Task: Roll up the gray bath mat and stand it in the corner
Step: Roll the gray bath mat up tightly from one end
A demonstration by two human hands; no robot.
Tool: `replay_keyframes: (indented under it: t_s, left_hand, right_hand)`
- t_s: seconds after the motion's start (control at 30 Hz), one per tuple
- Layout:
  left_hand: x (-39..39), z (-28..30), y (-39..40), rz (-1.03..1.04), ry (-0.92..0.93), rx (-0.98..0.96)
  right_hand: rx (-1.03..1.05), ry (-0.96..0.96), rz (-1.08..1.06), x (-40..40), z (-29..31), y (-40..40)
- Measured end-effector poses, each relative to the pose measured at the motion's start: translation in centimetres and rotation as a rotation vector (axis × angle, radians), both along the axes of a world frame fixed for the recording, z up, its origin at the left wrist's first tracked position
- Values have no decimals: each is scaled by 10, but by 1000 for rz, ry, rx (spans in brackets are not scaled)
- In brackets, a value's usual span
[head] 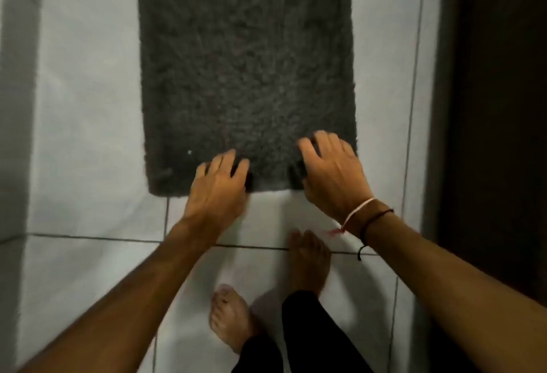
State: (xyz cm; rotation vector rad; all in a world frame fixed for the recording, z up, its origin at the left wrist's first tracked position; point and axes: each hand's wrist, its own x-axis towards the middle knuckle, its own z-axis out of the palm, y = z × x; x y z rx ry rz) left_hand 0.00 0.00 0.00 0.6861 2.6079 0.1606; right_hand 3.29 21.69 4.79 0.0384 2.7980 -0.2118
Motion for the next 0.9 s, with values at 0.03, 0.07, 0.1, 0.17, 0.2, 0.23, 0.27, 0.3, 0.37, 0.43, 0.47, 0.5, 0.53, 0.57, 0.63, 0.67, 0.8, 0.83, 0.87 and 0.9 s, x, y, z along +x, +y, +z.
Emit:
replay_keyframes:
  t_s: [0.03,0.07,0.1,0.17,0.2,0.23,0.27,0.3,0.37,0.43,0.47,0.5,0.53,0.57,0.63,0.67,0.8,0.83,0.87,0.9]
  left_hand:
    - [9,-34,-3,-30,-6,28]
    - [12,-54,-3,-58,-10,15]
    - [24,-90,-7,-75,-28,1]
    - [37,-127,-11,-114,50,15]
    - [42,-136,-12,-122,109,30]
    - [44,-144,-14,-139,211,65]
    - [43,-152,-17,-160,318,91]
    - [39,-158,-19,-185,404,104]
    - [31,-166,-22,-227,513,128]
    - [16,-163,-18,-246,519,146]
    - [3,-160,-13,-235,487,138]
    - [-13,-158,-5,-214,463,124]
    - [-25,-154,1,-187,445,98]
    - [-36,-152,7,-177,455,92]
    - [-63,-153,14,-163,498,97]
    - [-76,-155,16,-149,516,95]
    - [-120,-163,21,-90,574,77]
    - [-130,-165,23,-99,579,105]
    - [-138,-166,25,-102,563,130]
    - [-144,-166,28,-87,535,151]
  right_hand:
    - [20,6,7,8,-33,-7]
    - [39,6,19,9,-54,-12]
    - [33,-25,44,21,-93,-17]
    - [23,-63,86,34,-137,-20]
    - [27,-76,92,41,-150,-19]
    - [27,-42,105,45,-159,-17]
    - [33,8,110,46,-167,-14]
    - [22,64,110,44,-172,-12]
    - [-4,164,119,39,-178,-9]
    - [-34,263,136,36,-180,-2]
    - [-42,307,117,32,-180,1]
    - [-39,353,94,24,-181,4]
    - [-31,380,67,15,-181,4]
    - [-10,396,48,5,-182,3]
    - [56,426,13,-30,-187,3]
    - [91,448,0,-49,-190,3]
    - [79,562,-48,-99,-188,4]
    - [59,586,-26,-101,-185,3]
    - [43,575,14,-99,-184,1]
    - [31,536,62,-92,-184,0]
